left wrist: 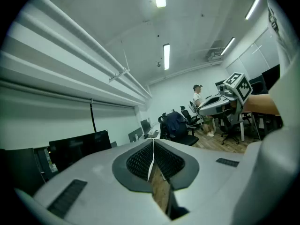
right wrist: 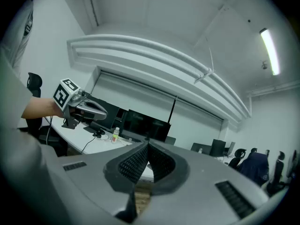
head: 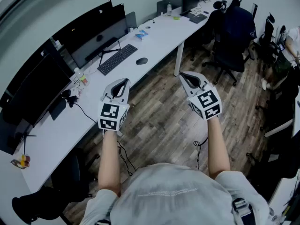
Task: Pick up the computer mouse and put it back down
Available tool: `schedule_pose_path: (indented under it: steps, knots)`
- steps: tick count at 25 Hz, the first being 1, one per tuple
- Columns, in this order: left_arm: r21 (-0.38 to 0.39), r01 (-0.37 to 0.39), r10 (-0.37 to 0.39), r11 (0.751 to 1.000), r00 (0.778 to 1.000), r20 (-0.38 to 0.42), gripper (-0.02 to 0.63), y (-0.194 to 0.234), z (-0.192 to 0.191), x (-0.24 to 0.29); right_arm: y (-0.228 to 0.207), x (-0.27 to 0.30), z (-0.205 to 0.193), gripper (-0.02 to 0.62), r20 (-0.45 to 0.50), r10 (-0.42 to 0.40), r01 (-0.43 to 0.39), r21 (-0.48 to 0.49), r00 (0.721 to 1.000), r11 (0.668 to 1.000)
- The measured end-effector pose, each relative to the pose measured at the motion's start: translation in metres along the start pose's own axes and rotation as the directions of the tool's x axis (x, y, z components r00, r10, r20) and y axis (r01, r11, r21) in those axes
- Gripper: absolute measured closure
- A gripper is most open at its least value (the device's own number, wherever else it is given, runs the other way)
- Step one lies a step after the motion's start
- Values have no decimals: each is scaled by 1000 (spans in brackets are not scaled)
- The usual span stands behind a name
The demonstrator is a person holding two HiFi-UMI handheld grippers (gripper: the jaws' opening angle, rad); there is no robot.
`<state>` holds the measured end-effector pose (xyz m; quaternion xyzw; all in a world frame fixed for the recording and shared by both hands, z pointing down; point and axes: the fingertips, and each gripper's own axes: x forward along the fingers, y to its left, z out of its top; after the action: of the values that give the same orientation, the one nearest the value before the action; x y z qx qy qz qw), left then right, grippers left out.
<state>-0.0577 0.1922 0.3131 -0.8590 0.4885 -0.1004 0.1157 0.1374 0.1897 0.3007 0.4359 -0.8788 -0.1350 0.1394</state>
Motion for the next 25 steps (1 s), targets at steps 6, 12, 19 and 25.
schedule_pose_path:
  steps: [6, 12, 19, 25]
  knots:
    - [-8, 3, -3, 1000, 1000, -3, 592, -9, 0, 11, -13, -4, -8, 595, -8, 1, -1, -5, 1000, 1000]
    - [-45, 2, -1, 999, 1000, 21, 592, -23, 4, 19, -29, -16, -14, 594, 14, 13, -14, 13, 1000, 1000]
    - [-44, -33, 33, 998, 999, -3, 592, -51, 10, 24, -47, -36, -32, 562, 6, 54, -54, -2, 999, 999]
    - [-39, -38, 36, 999, 998, -59, 592, -72, 3, 26, -54, -47, -50, 481, -18, 112, -112, 4, 994, 994]
